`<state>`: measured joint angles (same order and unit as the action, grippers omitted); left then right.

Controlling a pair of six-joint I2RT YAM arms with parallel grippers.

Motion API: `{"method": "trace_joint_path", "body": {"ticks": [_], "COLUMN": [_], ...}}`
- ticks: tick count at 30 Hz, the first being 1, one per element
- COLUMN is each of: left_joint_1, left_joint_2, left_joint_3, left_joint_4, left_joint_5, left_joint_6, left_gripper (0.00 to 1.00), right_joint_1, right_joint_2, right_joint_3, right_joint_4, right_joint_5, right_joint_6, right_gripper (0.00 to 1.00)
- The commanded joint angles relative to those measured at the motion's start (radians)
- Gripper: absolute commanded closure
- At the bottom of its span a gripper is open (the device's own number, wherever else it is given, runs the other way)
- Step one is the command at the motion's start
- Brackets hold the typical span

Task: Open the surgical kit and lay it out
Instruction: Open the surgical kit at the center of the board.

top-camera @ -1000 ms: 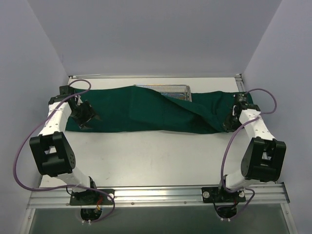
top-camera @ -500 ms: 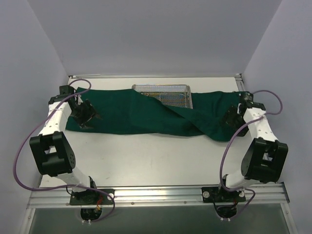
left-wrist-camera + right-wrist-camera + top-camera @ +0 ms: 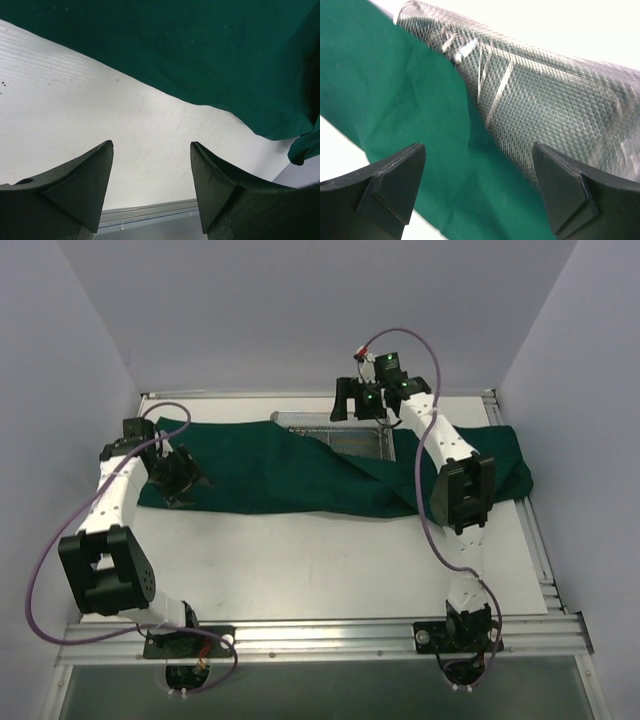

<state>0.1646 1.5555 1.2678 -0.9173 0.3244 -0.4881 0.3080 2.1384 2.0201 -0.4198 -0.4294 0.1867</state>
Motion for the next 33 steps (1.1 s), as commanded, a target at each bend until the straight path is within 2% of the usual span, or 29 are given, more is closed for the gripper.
{"method": "trace_joint_path", "body": {"ticks": [1, 6, 8, 13, 20, 21, 22, 24, 25, 29, 33], "left_joint_1": [-0.007, -0.008, -0.008, -0.008, -0.01, -0.01, -0.01, -0.01, -0.011, -0.01, -0.01], "left_joint_2": [-0.087, -0.14, -0.15, -0.176, -0.201, -0.202, -0.204, -0.206, -0.206, -0.209, -0.203], "left_joint_3": [-0.019, -0.002, 0.001, -0.025, -0.038, -0.036, -0.036, -0.033, -0.031, -0.019, 0.013], "left_joint_4": [0.005, -0.043, -0.055, -0.057, -0.051, -0.052, -0.051, -0.051, -0.052, -0.058, -0.063], "left_joint_5": [0.033, 0.005, -0.002, -0.005, -0.008, -0.008, -0.011, -0.021, -0.027, -0.082, -0.114], "left_joint_6": [0.022, 0.046, 0.052, 0.051, 0.046, 0.046, 0.043, 0.04, 0.036, 0.017, 0.006], "left_gripper": [0.28, 0.28, 0.28, 0.28, 0.28, 0.29, 0.28, 0.29, 0.29, 0.29, 0.3], "right_joint_1": [0.029, 0.066, 0.082, 0.124, 0.134, 0.135, 0.135, 0.144, 0.151, 0.198, 0.267], "right_joint_2": [0.159, 0.227, 0.258, 0.31, 0.33, 0.331, 0.334, 0.336, 0.336, 0.278, 0.132], "right_joint_3": [0.193, 0.192, 0.193, 0.22, 0.22, 0.218, 0.218, 0.224, 0.23, 0.23, 0.163], "right_joint_4": [-0.088, -0.07, -0.065, -0.062, -0.05, -0.054, -0.056, -0.065, -0.071, -0.093, -0.085], "right_joint_5": [-0.089, -0.11, -0.109, -0.1, -0.065, -0.048, -0.04, -0.025, -0.002, 0.038, 0.037], "right_joint_6": [-0.087, -0.079, -0.078, -0.058, -0.041, -0.041, -0.039, -0.039, -0.041, -0.055, -0.059], "right_gripper": [0.11, 0.14, 0.19, 0.37, 0.55, 0.59, 0.7, 0.84, 1.0, 1.0, 1.0]}}
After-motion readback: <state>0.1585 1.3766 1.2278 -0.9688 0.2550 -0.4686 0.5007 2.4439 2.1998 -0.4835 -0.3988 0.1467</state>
